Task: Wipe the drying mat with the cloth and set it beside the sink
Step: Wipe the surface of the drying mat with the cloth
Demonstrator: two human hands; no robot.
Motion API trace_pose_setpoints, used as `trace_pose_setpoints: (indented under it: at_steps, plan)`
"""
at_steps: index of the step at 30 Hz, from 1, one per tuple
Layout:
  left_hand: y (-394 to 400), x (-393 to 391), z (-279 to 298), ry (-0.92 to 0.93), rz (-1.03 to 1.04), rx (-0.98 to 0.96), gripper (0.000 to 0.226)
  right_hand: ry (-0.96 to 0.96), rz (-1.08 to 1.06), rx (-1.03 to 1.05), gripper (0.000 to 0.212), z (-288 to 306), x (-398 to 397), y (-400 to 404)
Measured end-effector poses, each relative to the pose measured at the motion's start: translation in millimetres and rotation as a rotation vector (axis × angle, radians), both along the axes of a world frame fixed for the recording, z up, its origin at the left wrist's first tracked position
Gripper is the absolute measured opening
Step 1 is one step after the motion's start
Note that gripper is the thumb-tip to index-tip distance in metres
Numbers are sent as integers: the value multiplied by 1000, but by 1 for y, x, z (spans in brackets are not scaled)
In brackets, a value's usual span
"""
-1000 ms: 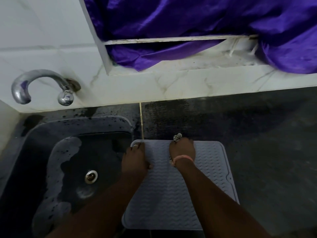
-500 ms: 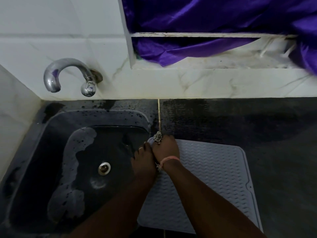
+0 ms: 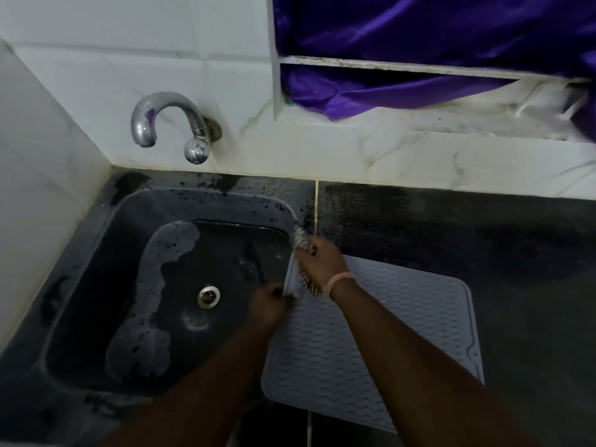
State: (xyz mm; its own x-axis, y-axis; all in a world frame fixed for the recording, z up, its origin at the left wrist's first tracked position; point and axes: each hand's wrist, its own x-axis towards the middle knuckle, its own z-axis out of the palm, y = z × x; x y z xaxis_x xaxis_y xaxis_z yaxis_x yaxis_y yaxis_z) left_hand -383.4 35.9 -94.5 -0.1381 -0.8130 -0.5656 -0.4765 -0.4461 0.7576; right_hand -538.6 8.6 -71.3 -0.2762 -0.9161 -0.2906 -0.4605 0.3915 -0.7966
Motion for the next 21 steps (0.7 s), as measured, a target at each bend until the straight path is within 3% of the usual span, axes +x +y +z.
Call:
trace_pose_setpoints:
  at_steps: [2, 6, 11, 14, 16, 19, 21]
  plan:
    - [5, 13, 5, 137, 205, 149, 15, 194, -83, 42, 28, -5, -1, -5]
    - [14, 26, 12, 349, 276, 354, 32, 516, 167, 104, 35, -11, 23, -1]
    - [22, 36, 6, 490, 374, 528, 32, 493, 374, 68, 29, -17, 77, 13]
    - [26, 40, 6, 546, 347, 552, 44, 355, -28, -46, 36, -8, 62, 14]
    - [27, 45, 3, 549, 338, 556, 56, 425, -156, -49, 30, -8, 37, 12]
    - [30, 51, 0, 569, 331, 562, 64, 562, 79, 25, 24, -9, 38, 21]
    - [33, 52, 1, 585, 356, 551, 58, 526, 205, 85, 25, -14, 62, 33]
